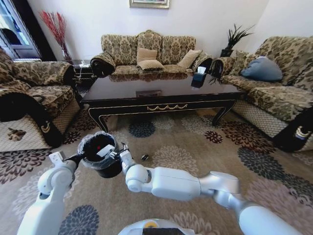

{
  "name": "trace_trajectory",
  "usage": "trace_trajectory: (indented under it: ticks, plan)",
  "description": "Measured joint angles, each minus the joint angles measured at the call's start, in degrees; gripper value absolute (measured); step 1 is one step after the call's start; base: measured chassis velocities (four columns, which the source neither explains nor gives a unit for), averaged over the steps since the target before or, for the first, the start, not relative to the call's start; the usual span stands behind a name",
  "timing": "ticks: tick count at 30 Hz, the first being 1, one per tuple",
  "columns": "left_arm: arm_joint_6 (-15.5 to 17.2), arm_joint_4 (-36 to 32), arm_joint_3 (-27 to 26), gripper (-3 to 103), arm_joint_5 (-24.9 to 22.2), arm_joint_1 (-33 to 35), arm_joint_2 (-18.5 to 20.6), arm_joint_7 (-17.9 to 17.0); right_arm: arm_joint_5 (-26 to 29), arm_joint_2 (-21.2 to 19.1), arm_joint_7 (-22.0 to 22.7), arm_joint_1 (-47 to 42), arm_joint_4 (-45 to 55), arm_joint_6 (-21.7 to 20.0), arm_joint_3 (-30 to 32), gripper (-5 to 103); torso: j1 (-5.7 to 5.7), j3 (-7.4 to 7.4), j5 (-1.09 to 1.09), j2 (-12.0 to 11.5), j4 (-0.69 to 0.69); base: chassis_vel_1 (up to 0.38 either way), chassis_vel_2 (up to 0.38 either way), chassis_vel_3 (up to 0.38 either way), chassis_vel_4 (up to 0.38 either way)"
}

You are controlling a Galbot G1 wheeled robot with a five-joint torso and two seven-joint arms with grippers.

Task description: Move to the front of the table and pick up the trash from the floor, then place it into the trash bin.

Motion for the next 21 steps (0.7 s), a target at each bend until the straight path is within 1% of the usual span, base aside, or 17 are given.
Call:
trace_trajectory:
  ticks: [1, 3, 5, 9, 13, 21]
  plan:
    - [0.0, 0.0, 0.0, 4, 0.2, 0.0, 0.0, 0.0, 0.0, -0.2, 0.1, 0.0, 0.2, -0.1, 0.0, 90, 0.0, 0.0, 0.0, 0.0, 0.0, 0.0, 0.0, 0.0, 0.0]
    - [0.0, 0.4, -0.1, 4, 0.5, 0.1, 0.0, 0.0, -0.3, -0.9, 0.3, -0.2, 0.8, -0.3, -0.1, 98, 0.0, 0.0, 0.0, 0.0, 0.01, 0.0, 0.0, 0.0, 0.0]
    - [0.0, 0.5, -0.1, 4, 0.5, 0.2, 0.0, 0.0, -0.5, -1.2, 0.3, -0.4, 0.9, -0.3, -0.1, 100, 0.0, 0.0, 0.0, 0.0, 0.01, 0.0, 0.0, 0.0, 0.0]
    - [0.0, 0.8, -0.5, 4, 0.5, 0.1, 0.0, 0.0, -1.9, -2.6, 0.3, -2.5, 1.3, -0.5, 0.4, 100, 0.0, 0.0, 0.0, 0.0, 0.0, 0.0, 0.0, 0.0, 0.0]
    - [-0.1, 0.8, -0.5, 4, 0.5, 0.0, 0.0, 0.1, -2.4, -3.1, 0.3, -3.6, 1.3, -0.6, 0.5, 100, 0.0, 0.0, 0.0, 0.0, 0.0, 0.0, 0.0, 0.0, 0.0]
    - [-0.3, 1.5, -0.2, 4, 0.6, -0.5, -0.2, 0.2, -2.5, -1.5, 0.3, -2.5, -0.3, -0.7, 0.1, 100, 0.0, 0.0, 0.0, 0.0, 0.01, 0.0, 0.0, 0.0, 0.0]
